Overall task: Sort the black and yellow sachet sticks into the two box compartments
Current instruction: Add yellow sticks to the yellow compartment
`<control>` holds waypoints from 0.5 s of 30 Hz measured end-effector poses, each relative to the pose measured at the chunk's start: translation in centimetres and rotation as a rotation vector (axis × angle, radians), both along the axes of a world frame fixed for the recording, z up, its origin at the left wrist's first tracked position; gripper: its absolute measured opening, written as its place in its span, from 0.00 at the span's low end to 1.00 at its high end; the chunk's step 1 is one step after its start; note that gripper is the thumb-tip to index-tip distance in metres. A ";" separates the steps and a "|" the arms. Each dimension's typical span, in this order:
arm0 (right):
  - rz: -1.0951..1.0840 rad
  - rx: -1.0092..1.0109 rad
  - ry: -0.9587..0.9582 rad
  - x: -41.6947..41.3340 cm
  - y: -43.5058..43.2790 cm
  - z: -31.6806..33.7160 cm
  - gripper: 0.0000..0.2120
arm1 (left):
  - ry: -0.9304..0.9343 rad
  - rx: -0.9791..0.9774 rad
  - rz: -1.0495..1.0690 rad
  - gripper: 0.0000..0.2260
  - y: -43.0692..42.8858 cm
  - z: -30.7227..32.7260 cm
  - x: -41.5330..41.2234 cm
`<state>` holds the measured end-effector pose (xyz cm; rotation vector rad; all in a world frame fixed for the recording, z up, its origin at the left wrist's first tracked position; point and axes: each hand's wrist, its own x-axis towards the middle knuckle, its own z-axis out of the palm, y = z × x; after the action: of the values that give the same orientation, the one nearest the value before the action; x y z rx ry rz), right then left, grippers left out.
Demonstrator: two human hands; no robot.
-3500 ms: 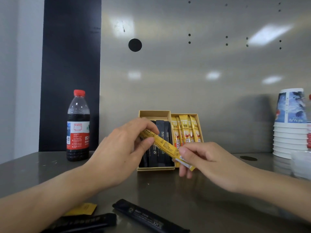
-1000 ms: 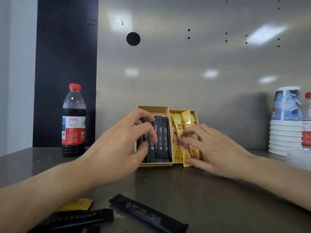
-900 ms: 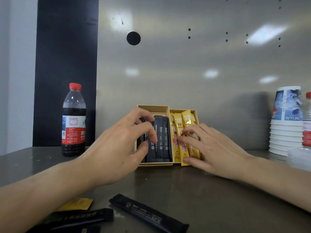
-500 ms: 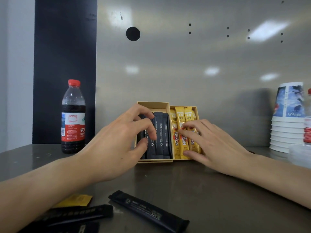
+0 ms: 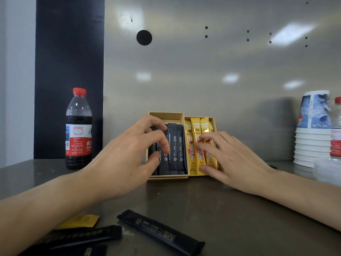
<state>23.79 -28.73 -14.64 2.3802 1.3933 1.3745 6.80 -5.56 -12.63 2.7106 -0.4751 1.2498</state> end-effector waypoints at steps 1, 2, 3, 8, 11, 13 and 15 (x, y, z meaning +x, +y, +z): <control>0.000 -0.001 -0.002 0.0 0.0 0.0 0.29 | 0.001 -0.001 0.000 0.06 0.0 0.0 0.0; -0.002 -0.001 -0.003 -0.1 0.0 0.0 0.28 | 0.001 -0.002 0.000 0.06 -0.1 0.0 -0.1; -0.002 -0.001 -0.002 -0.1 0.0 0.0 0.28 | 0.000 -0.003 0.001 0.06 -0.1 0.0 -0.1; -0.001 0.004 0.003 -0.1 0.0 0.1 0.29 | 0.018 -0.012 -0.004 0.06 -0.2 0.1 -0.2; 0.000 0.008 0.013 -0.2 -0.1 0.1 0.29 | 0.035 -0.022 0.004 0.06 -0.3 0.2 -0.3; 0.002 0.013 0.018 -0.4 -0.1 0.2 0.29 | 0.030 -0.022 0.009 0.07 -0.3 0.2 -0.4; -0.003 0.014 0.028 -0.6 -0.2 0.2 0.30 | 0.020 -0.028 0.005 0.07 -0.4 0.3 -0.4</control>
<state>23.16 -28.91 -14.41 2.4183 1.3914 1.3599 6.43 -5.94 -12.34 2.7003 -0.4458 1.2194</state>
